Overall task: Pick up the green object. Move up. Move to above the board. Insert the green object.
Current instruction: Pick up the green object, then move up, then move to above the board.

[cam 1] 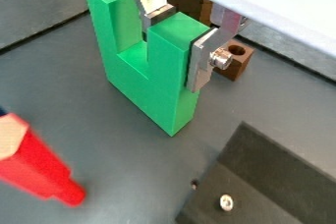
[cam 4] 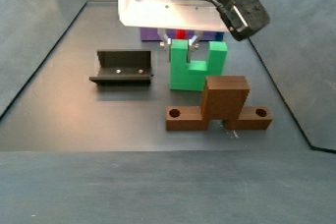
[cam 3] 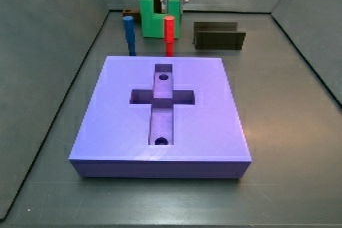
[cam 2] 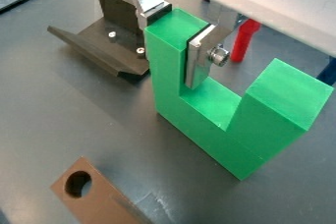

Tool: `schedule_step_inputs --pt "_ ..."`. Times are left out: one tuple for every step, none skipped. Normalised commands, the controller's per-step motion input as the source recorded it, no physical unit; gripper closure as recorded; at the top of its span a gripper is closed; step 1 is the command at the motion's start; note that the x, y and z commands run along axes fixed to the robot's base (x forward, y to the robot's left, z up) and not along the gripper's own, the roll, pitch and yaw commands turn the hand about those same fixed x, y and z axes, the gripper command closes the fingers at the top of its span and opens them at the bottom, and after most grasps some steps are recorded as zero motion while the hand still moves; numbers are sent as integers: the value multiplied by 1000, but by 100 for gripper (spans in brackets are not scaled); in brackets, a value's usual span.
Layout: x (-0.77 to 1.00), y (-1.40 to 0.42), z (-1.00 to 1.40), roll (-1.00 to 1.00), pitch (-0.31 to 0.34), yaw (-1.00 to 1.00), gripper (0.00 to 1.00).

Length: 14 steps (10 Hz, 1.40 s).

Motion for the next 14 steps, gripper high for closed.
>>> schedule_step_inputs --pt "0 0 0 0 0 0 100" --pt "0 0 0 0 0 0 100" --pt "0 0 0 0 0 0 100" --pt "0 0 0 0 0 0 100" --pt "0 0 0 0 0 0 100" --pt "0 0 0 0 0 0 100" --pt "0 0 833 0 0 0 100" --pt "33 53 839 7 -11 22 100" --pt "-1 39 606 9 14 15 100" --pt "21 19 186 22 -4 6 100" --pt "0 0 1400 0 0 0 100" --pt "-8 -6 1400 -2 8 -4 100" --pt "-49 -3 1400 10 37 -3 100" --pt "-7 2 1400 21 31 4 100"
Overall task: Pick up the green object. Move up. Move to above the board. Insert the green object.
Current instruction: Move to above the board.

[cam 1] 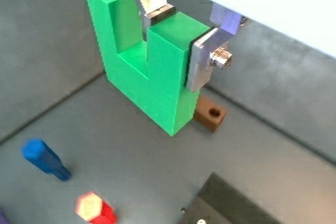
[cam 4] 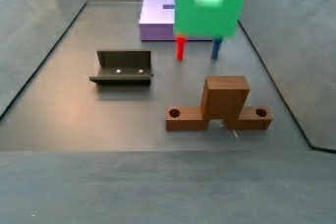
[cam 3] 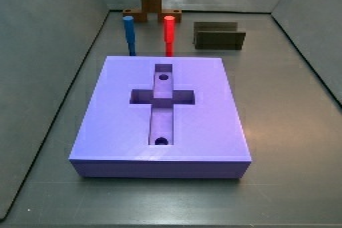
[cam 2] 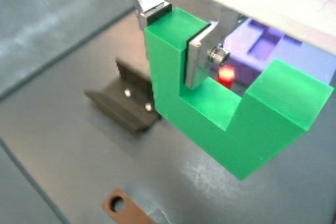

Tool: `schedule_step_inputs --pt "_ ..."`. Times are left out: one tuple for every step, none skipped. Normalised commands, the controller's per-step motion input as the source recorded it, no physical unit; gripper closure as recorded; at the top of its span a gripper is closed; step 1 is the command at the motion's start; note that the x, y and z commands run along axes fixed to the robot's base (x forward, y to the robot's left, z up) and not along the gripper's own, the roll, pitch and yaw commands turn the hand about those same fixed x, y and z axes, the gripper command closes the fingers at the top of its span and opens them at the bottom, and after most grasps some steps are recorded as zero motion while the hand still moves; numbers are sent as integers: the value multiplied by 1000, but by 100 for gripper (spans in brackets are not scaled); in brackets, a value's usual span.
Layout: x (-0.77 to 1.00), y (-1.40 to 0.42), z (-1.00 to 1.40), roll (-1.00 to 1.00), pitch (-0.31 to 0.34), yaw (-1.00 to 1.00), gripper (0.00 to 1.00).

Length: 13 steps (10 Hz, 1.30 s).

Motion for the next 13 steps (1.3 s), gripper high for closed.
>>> schedule_step_inputs --pt "41 0 1400 15 82 4 100" --pt "12 -3 794 15 105 3 100" --pt "16 -6 361 17 75 5 100" --pt "-61 -1400 203 -24 330 247 100" --pt "-65 -1400 198 7 311 223 100" --pt "-63 -1400 204 28 259 184 100" --pt "-52 -1400 206 -18 154 64 100" --pt "-49 -1400 210 -6 121 41 100" --pt "-44 -1400 218 -13 80 22 100" --pt "-39 -1400 222 -13 71 15 100" --pt "-20 -1400 231 11 79 14 100" --pt "0 -1400 239 0 94 10 100" --pt "58 -645 120 13 144 8 100"
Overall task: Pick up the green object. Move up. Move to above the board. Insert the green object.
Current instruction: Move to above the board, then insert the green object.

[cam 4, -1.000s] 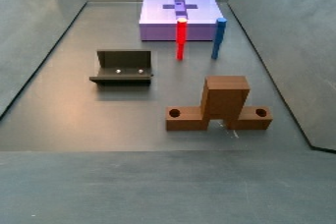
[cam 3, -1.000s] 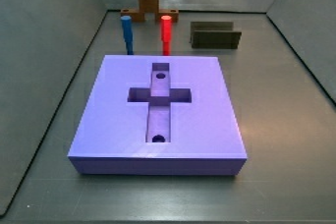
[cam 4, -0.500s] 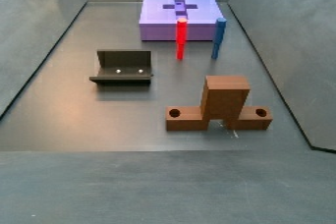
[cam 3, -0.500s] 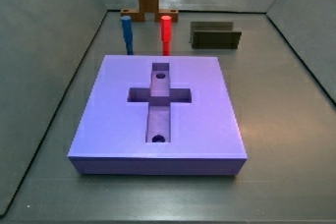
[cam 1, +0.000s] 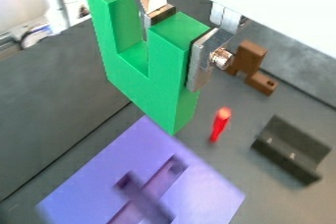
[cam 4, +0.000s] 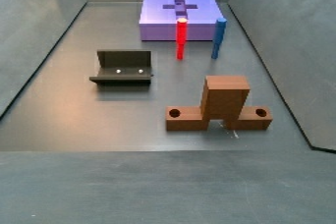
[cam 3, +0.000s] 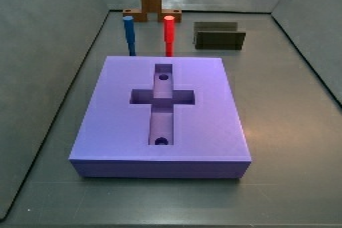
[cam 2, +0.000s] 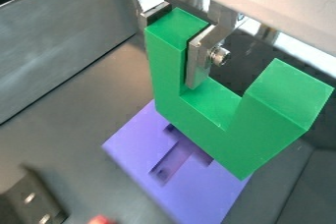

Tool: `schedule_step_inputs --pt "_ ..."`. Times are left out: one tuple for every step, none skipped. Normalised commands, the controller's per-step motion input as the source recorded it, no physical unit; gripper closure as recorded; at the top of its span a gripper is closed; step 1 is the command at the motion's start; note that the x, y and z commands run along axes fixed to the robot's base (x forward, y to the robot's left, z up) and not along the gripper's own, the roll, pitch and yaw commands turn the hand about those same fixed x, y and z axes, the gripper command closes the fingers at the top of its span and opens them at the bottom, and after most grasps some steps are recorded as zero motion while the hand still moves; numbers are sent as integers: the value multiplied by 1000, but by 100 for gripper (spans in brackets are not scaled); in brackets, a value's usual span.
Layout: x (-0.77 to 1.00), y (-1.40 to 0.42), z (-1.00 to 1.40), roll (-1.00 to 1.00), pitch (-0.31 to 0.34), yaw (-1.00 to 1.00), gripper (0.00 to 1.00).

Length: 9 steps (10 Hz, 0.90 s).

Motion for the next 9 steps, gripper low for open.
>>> schedule_step_inputs --pt "82 -375 74 12 153 2 100" --pt "0 -60 -66 -13 0 0 100" --pt "0 -69 -103 0 -14 0 100" --pt "0 -103 -363 0 -63 0 100" --pt "86 -363 -820 153 -156 14 100" --pt "166 -480 -594 273 -183 83 100" --pt "211 -569 -563 281 -194 74 100" --pt "254 -617 -600 266 -189 20 100" --pt "346 -414 -814 127 -166 0 100"
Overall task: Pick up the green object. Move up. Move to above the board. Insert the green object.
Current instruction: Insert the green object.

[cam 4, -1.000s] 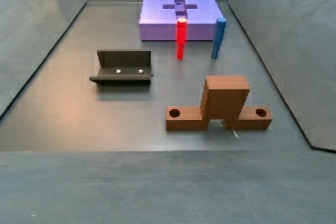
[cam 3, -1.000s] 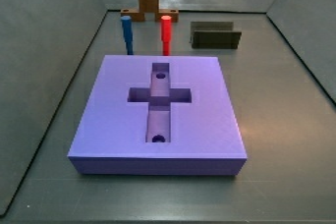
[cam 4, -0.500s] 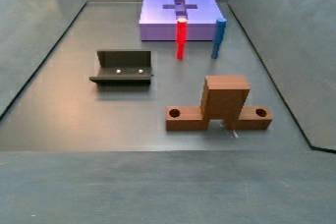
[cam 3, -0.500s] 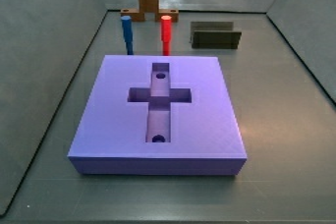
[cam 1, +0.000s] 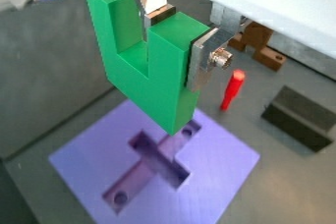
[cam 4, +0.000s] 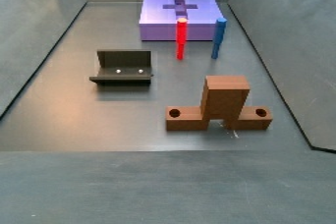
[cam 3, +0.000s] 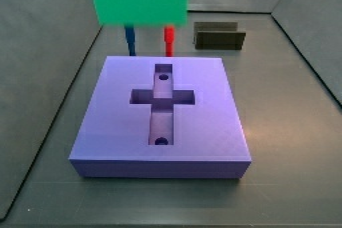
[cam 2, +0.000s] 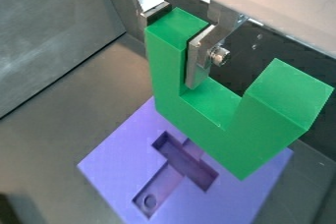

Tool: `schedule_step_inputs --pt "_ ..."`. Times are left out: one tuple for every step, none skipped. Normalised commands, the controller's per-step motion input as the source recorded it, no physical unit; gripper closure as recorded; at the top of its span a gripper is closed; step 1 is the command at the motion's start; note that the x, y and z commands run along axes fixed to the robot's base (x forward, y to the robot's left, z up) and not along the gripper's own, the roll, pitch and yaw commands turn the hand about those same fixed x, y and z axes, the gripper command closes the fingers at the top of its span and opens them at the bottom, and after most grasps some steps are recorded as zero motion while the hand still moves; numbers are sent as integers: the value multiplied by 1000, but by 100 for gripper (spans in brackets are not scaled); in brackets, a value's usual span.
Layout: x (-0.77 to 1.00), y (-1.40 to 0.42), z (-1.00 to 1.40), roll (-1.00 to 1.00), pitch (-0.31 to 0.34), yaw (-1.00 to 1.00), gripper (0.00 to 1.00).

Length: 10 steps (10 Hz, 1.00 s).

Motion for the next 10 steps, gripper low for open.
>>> schedule_step_inputs --pt "343 -226 -909 26 -166 0 100" --pt "163 -114 -791 57 -213 0 100" --pt "123 -103 -780 117 -189 0 100" --pt "0 0 -900 134 -107 -20 100" --pt "0 54 -843 161 -83 0 100" --pt "0 111 -769 173 -41 0 100" --pt "0 137 -769 163 -11 0 100" --pt "0 97 -649 69 -121 66 100" --pt "91 3 -526 0 -123 203 100" --pt "203 0 -480 0 -139 194 100"
